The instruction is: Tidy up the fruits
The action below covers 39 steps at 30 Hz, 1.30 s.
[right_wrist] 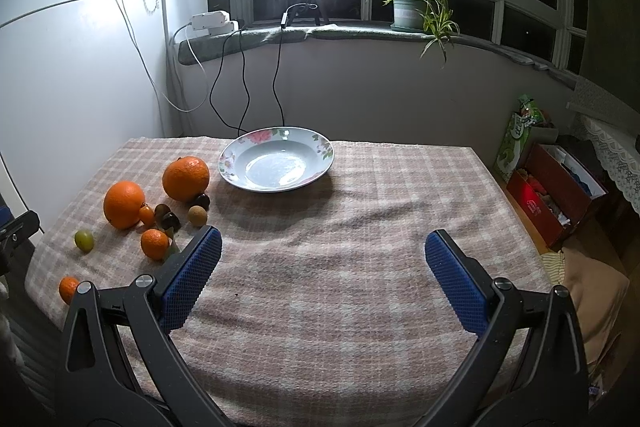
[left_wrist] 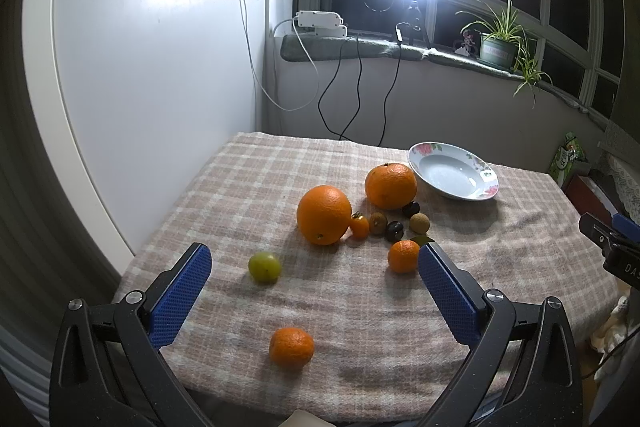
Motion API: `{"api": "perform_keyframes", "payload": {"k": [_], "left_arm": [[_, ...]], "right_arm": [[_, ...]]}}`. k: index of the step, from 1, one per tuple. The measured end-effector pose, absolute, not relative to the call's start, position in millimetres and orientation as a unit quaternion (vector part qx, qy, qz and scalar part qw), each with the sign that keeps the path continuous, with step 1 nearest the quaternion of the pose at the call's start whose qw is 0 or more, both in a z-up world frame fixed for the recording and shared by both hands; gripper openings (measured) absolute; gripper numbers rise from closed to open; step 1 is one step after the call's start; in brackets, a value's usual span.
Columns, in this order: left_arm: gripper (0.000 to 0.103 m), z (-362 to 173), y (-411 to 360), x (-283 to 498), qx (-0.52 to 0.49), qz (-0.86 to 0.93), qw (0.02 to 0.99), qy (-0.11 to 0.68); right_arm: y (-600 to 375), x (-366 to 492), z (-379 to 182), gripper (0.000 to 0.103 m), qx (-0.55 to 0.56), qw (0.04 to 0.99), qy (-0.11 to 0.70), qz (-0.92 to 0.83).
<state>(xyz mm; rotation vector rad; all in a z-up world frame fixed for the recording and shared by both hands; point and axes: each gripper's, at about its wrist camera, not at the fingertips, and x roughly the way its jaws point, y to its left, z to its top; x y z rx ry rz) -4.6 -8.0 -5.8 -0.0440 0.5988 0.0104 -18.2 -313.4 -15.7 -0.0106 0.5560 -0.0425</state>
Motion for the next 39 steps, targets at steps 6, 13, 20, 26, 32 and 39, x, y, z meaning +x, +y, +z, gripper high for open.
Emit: {"api": "perform_keyframes", "payload": {"k": [6, 13, 20, 26, 32, 39], "left_arm": [[0.102, -7.8, -8.3, -6.2, -0.024, 0.005, 0.954, 0.298], [0.102, -11.1, 0.6, -4.8, -0.028, 0.002, 0.953, 0.303], [0.096, -26.4, 18.3, -15.9, -0.045, -0.004, 0.943, 0.331], [0.087, -49.3, 33.5, -22.4, -0.068, -0.005, 0.928, 0.366], [0.077, -69.1, 35.5, -19.3, -0.086, -0.022, 0.914, 0.396], [0.070, -85.3, 38.2, -9.2, -0.097, -0.031, 0.905, 0.413]], "right_arm": [[-311.3, -17.4, -17.5, 0.103, -0.006, 0.961, 0.277, -0.020], [-307.2, -12.8, -23.2, 0.103, -0.007, 0.959, 0.282, -0.007], [-297.7, -1.1, -33.4, 0.103, -0.004, 0.954, 0.294, 0.054], [-272.3, 9.8, -45.0, 0.100, -0.019, 0.944, 0.308, 0.113], [-238.9, 23.5, -57.4, 0.094, -0.037, 0.928, 0.330, 0.168], [-200.6, 46.4, -72.0, 0.090, -0.059, 0.905, 0.360, 0.218]]}}
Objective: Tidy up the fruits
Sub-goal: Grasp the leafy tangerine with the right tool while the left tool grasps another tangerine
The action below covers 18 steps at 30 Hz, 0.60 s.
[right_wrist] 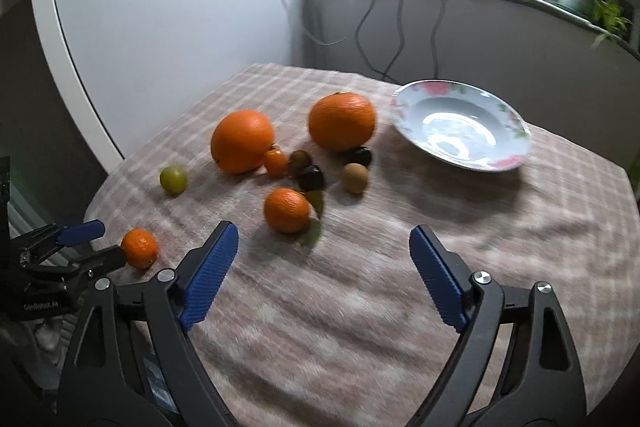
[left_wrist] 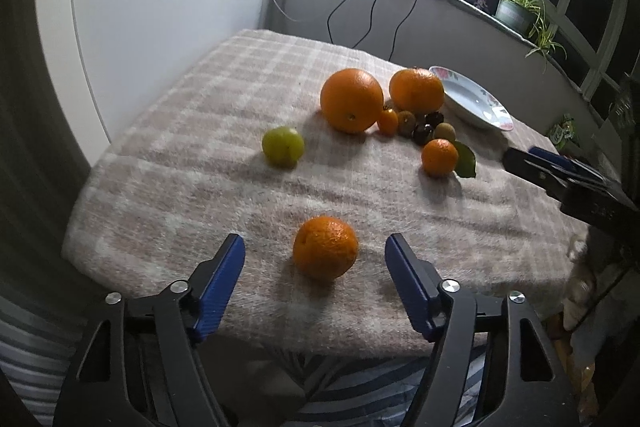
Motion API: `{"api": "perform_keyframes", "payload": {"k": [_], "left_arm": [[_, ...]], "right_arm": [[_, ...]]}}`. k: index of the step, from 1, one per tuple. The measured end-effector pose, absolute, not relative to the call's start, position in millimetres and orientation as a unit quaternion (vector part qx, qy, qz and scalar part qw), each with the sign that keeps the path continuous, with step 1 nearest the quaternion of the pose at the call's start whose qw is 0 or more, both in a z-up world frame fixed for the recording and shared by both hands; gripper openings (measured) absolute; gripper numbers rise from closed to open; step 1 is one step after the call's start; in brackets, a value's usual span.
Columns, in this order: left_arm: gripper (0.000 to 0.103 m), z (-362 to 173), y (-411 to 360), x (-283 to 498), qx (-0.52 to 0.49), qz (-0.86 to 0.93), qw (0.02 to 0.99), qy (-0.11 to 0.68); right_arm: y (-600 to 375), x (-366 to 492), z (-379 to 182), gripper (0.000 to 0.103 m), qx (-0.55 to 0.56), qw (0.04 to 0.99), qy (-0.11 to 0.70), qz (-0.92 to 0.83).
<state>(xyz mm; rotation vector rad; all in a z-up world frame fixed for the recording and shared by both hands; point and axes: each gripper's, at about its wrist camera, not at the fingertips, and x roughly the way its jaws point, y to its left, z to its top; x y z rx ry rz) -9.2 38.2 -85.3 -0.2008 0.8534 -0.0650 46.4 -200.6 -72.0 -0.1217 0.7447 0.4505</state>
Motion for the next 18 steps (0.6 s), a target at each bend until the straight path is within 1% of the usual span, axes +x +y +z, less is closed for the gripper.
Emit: {"api": "perform_keyframes", "payload": {"k": [3, 4, 6, 11, 14, 18], "left_arm": [[0.066, -89.7, 39.7, -6.5, -0.102, -0.036, 0.902, 0.418], [0.065, -90.8, 39.9, -5.8, -0.103, -0.038, 0.901, 0.420], [0.064, -92.5, 39.1, -4.2, -0.104, -0.041, 0.900, 0.422], [0.059, -98.3, 35.5, 0.9, -0.106, -0.051, 0.895, 0.430], [0.054, -101.3, 34.6, 2.9, -0.110, -0.056, 0.892, 0.434], [0.054, -102.8, 35.1, 3.8, -0.112, -0.056, 0.891, 0.435]], "right_arm": [[-186.6, 61.6, -82.0, 0.089, -0.068, 0.896, 0.376, 0.227], [-182.8, 66.2, -85.4, 0.086, -0.068, 0.892, 0.383, 0.231], [-174.4, 74.9, -92.3, 0.083, -0.072, 0.884, 0.396, 0.239], [-160.3, 88.9, -104.8, 0.083, -0.088, 0.875, 0.411, 0.238], [-155.4, 93.3, -108.5, 0.079, -0.092, 0.872, 0.417, 0.240], [-152.9, 96.8, -112.6, 0.078, -0.097, 0.868, 0.423, 0.241]]}}
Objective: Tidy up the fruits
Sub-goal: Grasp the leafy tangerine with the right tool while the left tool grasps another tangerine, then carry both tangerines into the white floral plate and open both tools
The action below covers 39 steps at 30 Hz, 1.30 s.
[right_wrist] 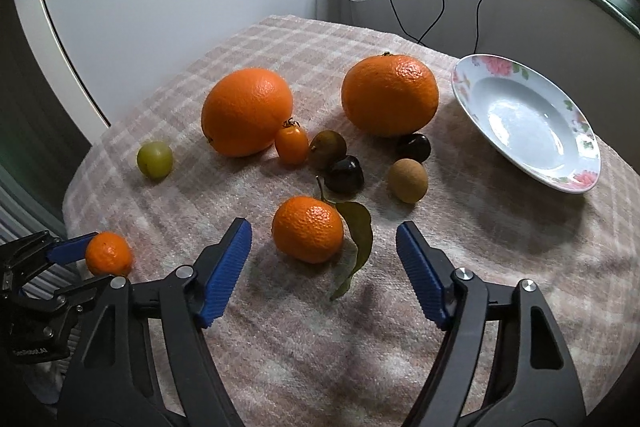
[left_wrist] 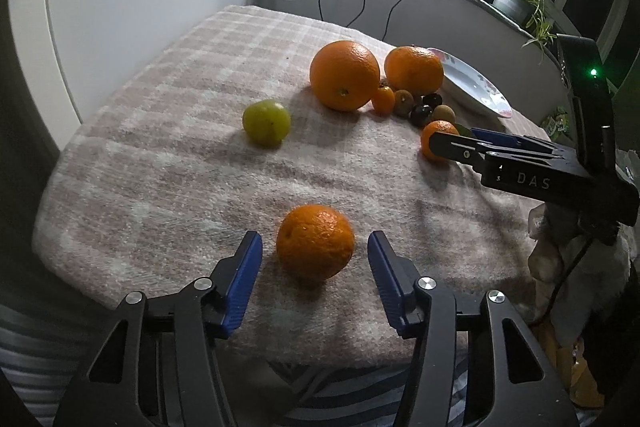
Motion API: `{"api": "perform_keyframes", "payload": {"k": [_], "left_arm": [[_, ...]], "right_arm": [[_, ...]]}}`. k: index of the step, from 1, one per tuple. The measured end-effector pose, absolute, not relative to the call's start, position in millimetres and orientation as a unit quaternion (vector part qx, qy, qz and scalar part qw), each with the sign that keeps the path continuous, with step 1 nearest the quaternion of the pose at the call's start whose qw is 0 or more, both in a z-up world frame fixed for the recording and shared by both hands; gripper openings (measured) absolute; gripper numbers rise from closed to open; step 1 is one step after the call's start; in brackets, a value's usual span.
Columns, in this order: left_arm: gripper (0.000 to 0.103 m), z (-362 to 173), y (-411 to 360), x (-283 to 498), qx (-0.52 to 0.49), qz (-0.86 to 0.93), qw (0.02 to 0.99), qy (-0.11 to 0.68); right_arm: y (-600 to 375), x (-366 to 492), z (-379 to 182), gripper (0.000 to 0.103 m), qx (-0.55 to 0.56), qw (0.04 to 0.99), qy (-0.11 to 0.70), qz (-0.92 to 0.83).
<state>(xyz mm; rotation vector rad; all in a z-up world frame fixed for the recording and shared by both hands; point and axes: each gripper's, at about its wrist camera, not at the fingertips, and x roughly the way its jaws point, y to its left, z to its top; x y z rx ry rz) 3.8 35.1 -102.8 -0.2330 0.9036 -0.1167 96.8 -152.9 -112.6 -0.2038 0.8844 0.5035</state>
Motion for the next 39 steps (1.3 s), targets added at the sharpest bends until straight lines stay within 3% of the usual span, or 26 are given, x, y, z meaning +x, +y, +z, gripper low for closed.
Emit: {"api": "perform_keyframes", "payload": {"k": [8, 14, 18, 39], "left_arm": [[0.048, -109.2, 36.4, 6.1, -0.112, -0.058, 0.888, 0.441], [0.038, -109.1, 37.0, 7.7, -0.111, -0.062, 0.890, 0.438], [0.037, -109.8, 36.4, 9.1, -0.110, -0.064, 0.891, 0.436], [0.037, -87.4, 24.3, 27.2, -0.109, -0.093, 0.903, 0.406]], "right_arm": [[-156.5, 100.3, -116.8, 0.074, -0.090, 0.865, 0.431, 0.239], [-156.2, 103.8, -120.0, 0.062, -0.082, 0.860, 0.438, 0.247], [-151.9, 103.8, -119.1, 0.041, -0.077, 0.855, 0.441, 0.263], [-177.4, 100.0, -93.2, 0.039, -0.049, 0.873, 0.409, 0.260]]}}
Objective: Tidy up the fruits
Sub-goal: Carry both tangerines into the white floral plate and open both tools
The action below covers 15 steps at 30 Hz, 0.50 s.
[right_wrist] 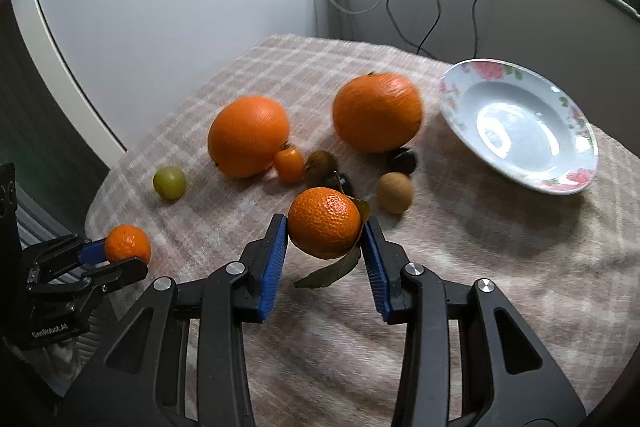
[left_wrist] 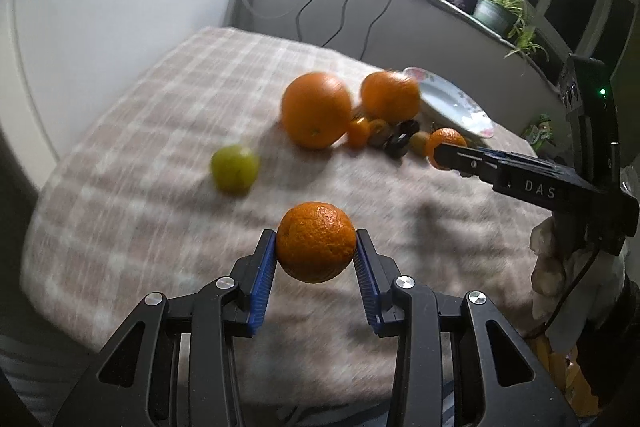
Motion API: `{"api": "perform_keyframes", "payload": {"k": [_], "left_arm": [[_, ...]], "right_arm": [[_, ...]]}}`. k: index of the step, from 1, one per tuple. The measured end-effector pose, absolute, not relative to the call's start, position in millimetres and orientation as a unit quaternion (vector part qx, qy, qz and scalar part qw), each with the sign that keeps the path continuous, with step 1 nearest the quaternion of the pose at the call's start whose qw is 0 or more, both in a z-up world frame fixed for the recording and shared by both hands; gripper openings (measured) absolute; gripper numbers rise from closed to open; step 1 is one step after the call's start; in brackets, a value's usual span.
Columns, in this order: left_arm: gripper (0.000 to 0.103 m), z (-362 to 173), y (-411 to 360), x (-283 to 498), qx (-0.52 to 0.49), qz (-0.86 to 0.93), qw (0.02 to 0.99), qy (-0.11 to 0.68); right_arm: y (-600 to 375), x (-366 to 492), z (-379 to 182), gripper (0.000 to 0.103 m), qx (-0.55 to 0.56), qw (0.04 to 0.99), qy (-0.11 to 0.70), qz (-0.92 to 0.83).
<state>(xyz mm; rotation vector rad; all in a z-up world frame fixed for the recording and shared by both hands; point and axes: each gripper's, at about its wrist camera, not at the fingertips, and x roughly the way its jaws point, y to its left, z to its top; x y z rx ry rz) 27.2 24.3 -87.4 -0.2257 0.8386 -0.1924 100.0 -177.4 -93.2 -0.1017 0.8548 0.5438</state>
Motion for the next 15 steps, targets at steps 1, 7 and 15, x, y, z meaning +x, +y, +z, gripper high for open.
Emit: {"api": "perform_keyframes", "payload": {"k": [1, 7, 15], "left_arm": [[0.037, -85.1, 20.6, 31.4, -0.106, -0.098, 0.904, 0.403], [0.037, -70.1, -10.0, 60.9, -0.088, -0.133, 0.911, 0.379], [0.037, -55.4, -58.8, 111.2, -0.068, -0.173, 0.913, 0.363]], "right_arm": [[-181.7, 100.7, -91.3, 0.039, -0.047, 0.875, 0.407, 0.259], [-214.9, 112.9, -74.8, 0.039, -0.034, 0.889, 0.391, 0.236], [-262.7, 151.6, -66.7, 0.039, -0.019, 0.903, 0.382, 0.194]]}}
